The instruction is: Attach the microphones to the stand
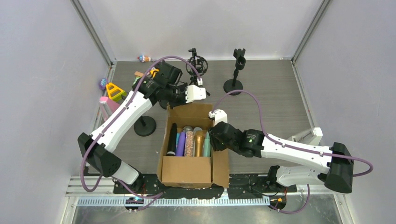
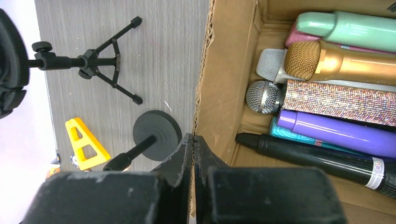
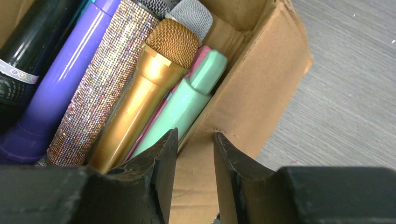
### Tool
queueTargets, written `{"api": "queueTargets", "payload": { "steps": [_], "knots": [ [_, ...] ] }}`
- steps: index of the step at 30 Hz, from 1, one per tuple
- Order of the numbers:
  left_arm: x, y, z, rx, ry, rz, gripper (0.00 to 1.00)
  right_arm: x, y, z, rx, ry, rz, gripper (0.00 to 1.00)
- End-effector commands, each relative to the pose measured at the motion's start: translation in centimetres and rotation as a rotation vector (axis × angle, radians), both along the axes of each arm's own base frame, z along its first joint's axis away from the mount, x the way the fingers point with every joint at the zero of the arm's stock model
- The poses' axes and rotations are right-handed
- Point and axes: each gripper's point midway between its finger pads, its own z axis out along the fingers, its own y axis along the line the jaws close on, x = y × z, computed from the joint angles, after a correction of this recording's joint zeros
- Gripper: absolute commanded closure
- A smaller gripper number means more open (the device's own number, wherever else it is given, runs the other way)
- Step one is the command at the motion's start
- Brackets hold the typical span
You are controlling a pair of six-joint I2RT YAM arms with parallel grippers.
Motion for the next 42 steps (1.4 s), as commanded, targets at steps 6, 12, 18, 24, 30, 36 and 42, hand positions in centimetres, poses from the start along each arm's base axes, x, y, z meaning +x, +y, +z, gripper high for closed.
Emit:
{"api": "queueTargets", "payload": {
  "steps": [6, 12, 18, 24, 30, 36, 42],
  "knots": [
    [-3.2, 2.0, 1.0, -0.022, 0.002, 0.014, 0.63, 2.0, 3.4, 5.3, 0.144, -0.112, 0.045, 0.59],
    [-3.5, 0.9, 0.5, -0.061, -0.001, -0.031, 0.15, 1.7, 2.9, 4.7, 0.14, -0.101, 0.037, 0.5],
    [-1.4, -0.4, 0.2, -0.069, -0.029, -0.034, 0.0, 1.5, 2.4, 4.3, 0.127, -0.093, 0.03, 0.48],
    [-0.7, -0.9, -1.2, -0.034, -0.007, -0.073, 0.0, 1.1, 1.5, 3.8, 0.125, -0.084, 0.019, 0.4],
    [-1.2, -0.9, -2.4, 0.002, 0.039, -0.111, 0.1, 0.4, 1.0, 3.3, 0.122, -0.038, 0.001, 0.34],
    [-2.5, -0.5, -3.1, 0.026, 0.1, -0.147, 0.42, -0.1, 1.3, 1.9, 0.087, 0.024, 0.001, 0.31],
    [-2.8, 0.0, -3.4, 0.058, 0.12, -0.153, 0.73, 0.1, 1.2, 2.1, 0.088, 0.012, -0.006, 0.32]
  ]
}}
